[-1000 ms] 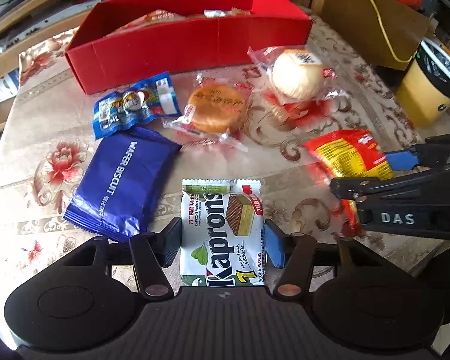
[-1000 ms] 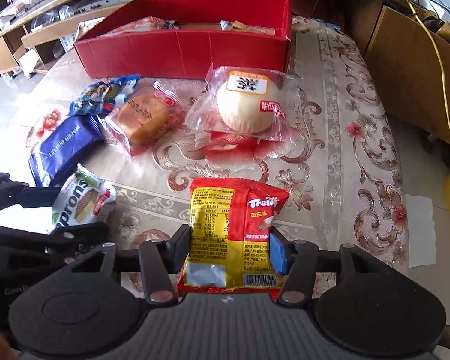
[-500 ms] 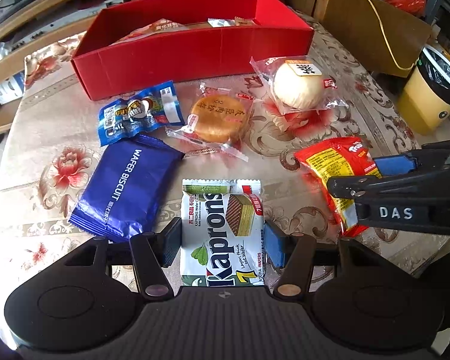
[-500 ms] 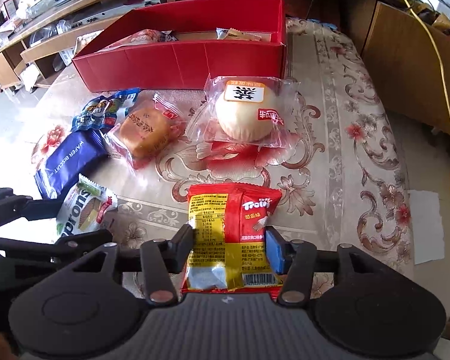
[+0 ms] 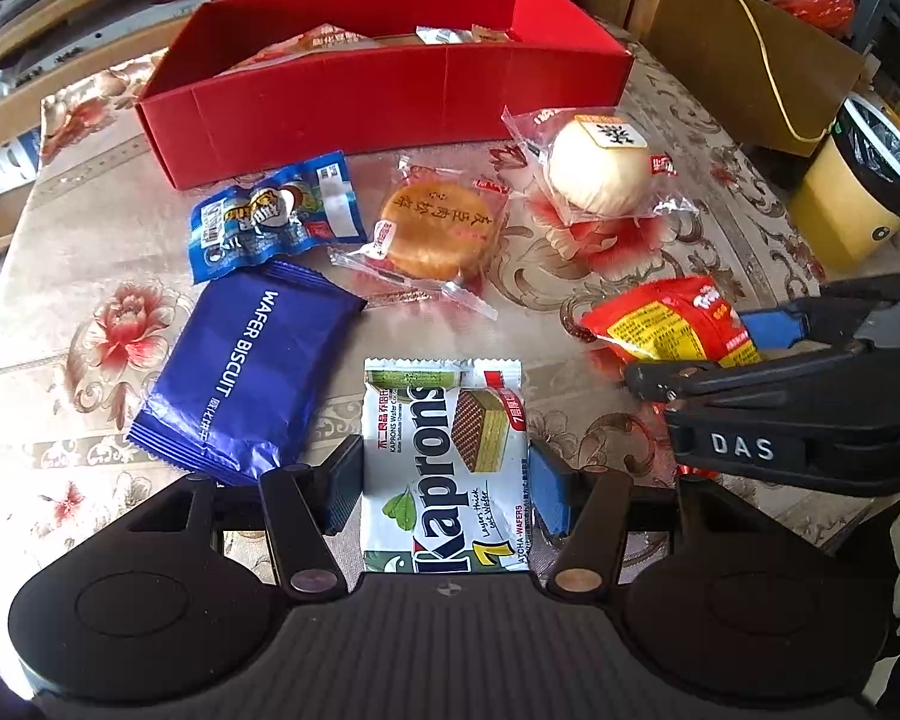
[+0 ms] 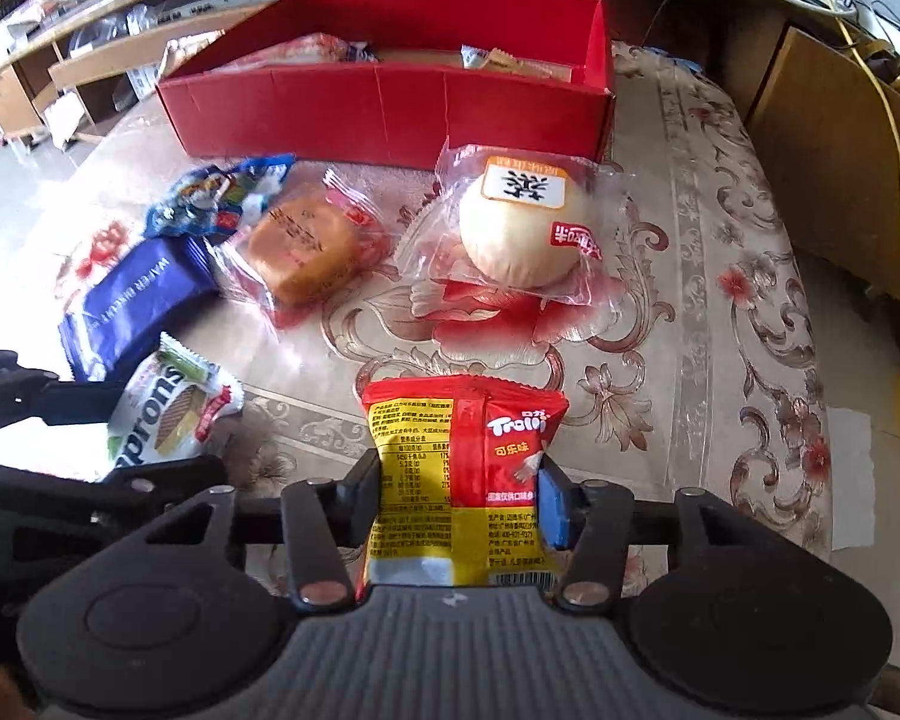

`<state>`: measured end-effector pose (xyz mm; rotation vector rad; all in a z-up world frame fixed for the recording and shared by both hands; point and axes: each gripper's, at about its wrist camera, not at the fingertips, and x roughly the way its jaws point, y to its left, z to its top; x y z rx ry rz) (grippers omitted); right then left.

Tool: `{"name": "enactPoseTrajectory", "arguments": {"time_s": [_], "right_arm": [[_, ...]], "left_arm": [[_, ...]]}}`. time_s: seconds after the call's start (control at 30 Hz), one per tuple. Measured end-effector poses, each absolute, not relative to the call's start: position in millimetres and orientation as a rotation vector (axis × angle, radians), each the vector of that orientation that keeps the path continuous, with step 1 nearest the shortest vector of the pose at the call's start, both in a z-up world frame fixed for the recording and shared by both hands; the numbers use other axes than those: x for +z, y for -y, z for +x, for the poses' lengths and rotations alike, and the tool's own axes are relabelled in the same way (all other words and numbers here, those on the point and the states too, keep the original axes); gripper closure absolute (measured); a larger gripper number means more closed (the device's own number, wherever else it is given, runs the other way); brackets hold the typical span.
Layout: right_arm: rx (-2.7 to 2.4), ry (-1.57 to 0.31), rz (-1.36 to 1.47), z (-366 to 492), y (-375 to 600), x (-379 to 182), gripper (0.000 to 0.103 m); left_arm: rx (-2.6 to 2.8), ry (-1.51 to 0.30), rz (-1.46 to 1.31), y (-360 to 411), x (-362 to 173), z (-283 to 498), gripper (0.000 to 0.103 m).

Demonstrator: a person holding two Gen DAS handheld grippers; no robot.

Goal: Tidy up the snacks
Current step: 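Lift the Kapron wafer and Trolli bag and carry them over the red box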

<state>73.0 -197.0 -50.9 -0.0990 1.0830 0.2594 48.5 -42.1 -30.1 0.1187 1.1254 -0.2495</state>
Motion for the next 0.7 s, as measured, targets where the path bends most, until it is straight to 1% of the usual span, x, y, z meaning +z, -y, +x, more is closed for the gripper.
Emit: {"name": "enactPoseTrajectory", "arguments": {"time_s": [0.7], "right_arm": [[0.274,-0.948,-0.026,78,197,-9,0.051]], "left_arm": [[-0.193,-0.995,0.114,38,3,63,0.039]]}}
